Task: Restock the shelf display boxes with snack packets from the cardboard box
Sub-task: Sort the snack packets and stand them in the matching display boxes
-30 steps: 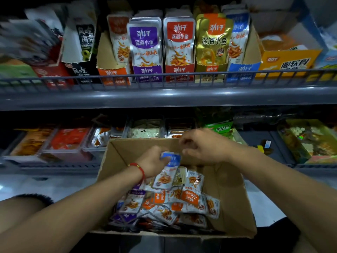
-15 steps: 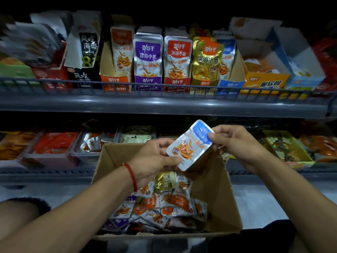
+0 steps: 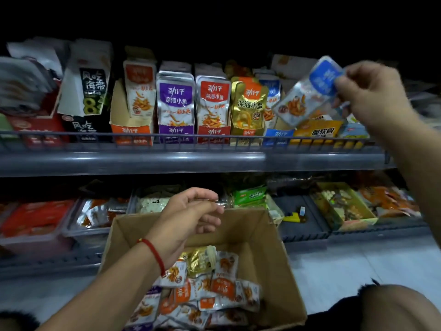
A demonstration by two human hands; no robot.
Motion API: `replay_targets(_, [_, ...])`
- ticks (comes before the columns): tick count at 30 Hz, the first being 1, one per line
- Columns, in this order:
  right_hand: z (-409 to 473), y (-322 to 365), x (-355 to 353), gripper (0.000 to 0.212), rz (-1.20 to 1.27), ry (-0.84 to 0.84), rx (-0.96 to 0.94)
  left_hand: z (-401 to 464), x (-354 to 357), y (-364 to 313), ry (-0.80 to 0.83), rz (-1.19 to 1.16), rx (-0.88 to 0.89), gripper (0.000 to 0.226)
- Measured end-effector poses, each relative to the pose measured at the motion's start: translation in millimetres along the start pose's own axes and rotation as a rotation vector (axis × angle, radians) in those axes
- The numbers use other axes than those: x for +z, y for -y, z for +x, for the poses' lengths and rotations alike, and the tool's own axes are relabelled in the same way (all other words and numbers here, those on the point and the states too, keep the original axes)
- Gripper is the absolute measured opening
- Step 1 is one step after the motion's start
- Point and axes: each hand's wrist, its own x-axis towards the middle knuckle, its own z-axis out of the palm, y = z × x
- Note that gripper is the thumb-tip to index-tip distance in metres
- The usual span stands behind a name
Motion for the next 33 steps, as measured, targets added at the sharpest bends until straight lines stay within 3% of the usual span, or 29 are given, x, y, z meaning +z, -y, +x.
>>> replay_targets(4, [46, -2, 9, 0.02, -0.144, -0.005, -0.069, 1, -1, -3, -0.008, 0.013, -0.001, 0.018])
replay_targets(12, [64, -8, 60, 0.022, -0.505, 0.21, -0.22, 6, -1, -6, 0.015, 0.057, -0.013, 0.019])
replay_targets(26, [63, -29, 86, 0.062, -0.575, 0.175, -0.179, 3, -6, -5, 0.013, 0.113, -0.015, 0.019])
replay_targets(33, [61, -33, 88, 0.066, -0.588, 0.18, -0.168, 1, -7, -5, -0.001, 0.12, -0.019, 0.019])
